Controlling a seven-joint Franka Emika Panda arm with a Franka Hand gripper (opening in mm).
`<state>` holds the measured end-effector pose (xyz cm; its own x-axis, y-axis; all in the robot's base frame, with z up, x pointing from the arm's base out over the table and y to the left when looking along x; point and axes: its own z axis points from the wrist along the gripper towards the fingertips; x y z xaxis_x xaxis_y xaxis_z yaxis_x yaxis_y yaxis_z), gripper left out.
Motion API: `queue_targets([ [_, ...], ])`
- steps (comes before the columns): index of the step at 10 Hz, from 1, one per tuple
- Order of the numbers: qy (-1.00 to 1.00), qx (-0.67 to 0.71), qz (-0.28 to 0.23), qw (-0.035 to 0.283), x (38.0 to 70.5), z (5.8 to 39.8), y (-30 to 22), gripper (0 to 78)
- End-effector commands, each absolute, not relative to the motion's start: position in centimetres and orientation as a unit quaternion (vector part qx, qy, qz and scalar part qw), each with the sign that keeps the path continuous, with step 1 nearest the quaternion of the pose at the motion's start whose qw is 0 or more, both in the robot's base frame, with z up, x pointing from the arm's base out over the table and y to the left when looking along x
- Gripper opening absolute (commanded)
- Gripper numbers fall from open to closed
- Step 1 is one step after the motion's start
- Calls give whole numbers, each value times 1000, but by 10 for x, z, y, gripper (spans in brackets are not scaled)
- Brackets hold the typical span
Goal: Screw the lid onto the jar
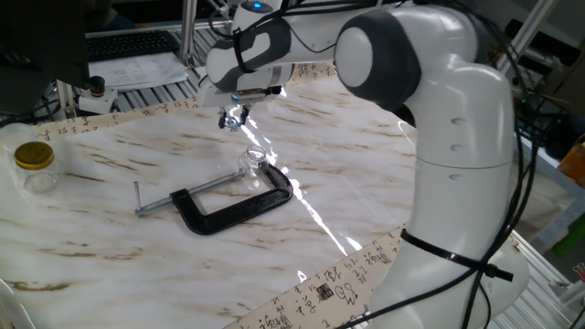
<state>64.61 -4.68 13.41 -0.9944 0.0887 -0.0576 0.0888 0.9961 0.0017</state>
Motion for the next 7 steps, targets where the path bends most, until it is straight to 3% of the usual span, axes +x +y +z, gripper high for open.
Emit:
queue_targets([
  [1,999,42,-1,27,629,149,-53,15],
  [7,998,55,2,27,602,162,-43,15],
])
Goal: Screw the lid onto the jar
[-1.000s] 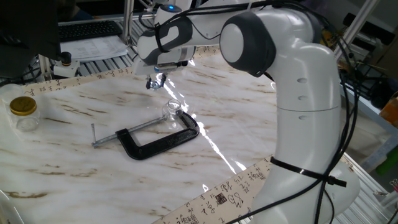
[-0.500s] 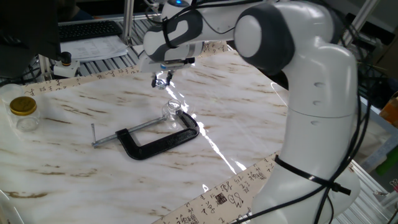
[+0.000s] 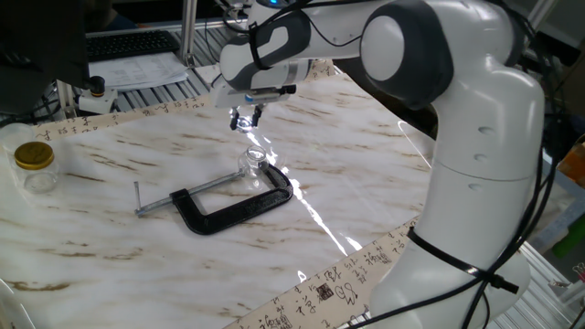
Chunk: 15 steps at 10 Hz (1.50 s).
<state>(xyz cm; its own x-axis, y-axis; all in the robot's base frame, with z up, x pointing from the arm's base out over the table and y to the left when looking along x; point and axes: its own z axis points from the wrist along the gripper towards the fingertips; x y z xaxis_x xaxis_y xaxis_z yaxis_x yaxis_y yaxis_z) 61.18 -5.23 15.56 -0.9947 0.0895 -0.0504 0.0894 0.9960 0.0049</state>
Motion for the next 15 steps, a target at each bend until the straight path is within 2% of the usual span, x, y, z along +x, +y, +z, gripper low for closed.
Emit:
queue_targets([
  [1,998,55,3,27,597,164,-39,15],
  [5,998,67,7,12,593,165,-36,15],
  [11,996,91,4,10,592,164,-35,15],
  [15,995,100,1,30,592,164,-35,15],
])
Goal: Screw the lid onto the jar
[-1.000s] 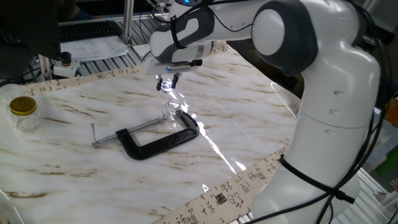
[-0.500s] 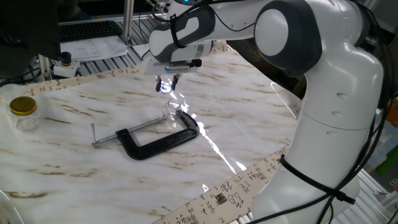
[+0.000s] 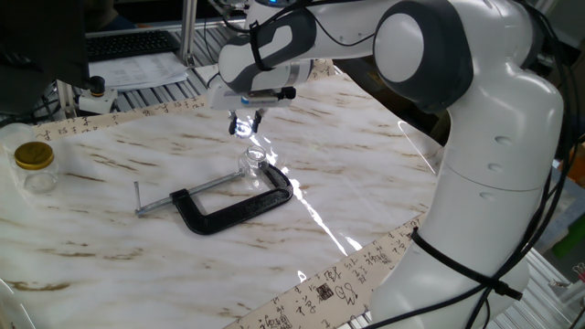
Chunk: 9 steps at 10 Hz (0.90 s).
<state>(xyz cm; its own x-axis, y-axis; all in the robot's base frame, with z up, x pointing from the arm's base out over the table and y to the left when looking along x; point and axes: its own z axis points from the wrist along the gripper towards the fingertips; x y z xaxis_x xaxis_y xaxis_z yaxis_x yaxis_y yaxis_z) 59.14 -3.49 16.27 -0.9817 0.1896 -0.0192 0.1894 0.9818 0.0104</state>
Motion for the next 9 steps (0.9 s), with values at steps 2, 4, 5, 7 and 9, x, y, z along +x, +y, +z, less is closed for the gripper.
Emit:
queue_targets([
  [2,995,94,2,32,592,164,-35,15],
  [4,996,88,4,29,585,162,-34,15],
  [5,996,87,4,30,578,159,-32,15],
  [7,996,85,7,28,558,158,-31,15],
  [9,996,82,6,28,539,159,-32,15],
])
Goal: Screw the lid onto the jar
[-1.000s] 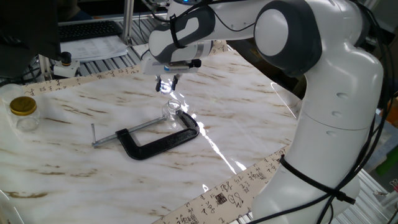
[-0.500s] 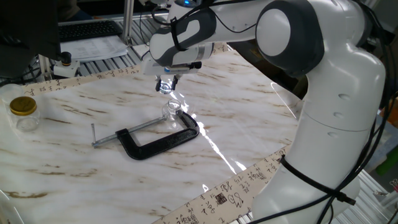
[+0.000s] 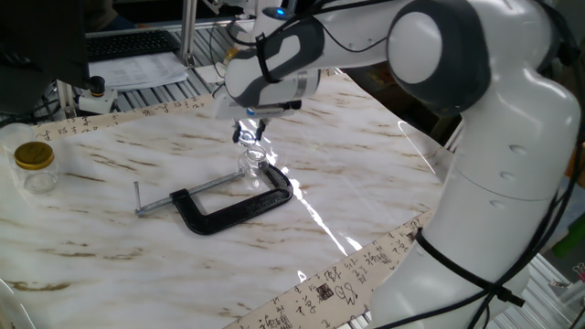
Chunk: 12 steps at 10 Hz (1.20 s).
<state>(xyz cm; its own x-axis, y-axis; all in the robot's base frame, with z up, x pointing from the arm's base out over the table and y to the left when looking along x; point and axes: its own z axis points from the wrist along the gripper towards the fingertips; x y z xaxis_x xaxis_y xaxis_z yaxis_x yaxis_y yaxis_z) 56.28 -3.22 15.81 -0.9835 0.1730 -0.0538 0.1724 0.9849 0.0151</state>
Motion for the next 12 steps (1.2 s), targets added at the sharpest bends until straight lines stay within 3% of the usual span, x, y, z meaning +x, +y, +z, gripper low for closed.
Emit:
queue_targets([
  [1,996,80,6,28,538,158,-32,15],
  [12,998,51,5,38,536,152,-45,15],
])
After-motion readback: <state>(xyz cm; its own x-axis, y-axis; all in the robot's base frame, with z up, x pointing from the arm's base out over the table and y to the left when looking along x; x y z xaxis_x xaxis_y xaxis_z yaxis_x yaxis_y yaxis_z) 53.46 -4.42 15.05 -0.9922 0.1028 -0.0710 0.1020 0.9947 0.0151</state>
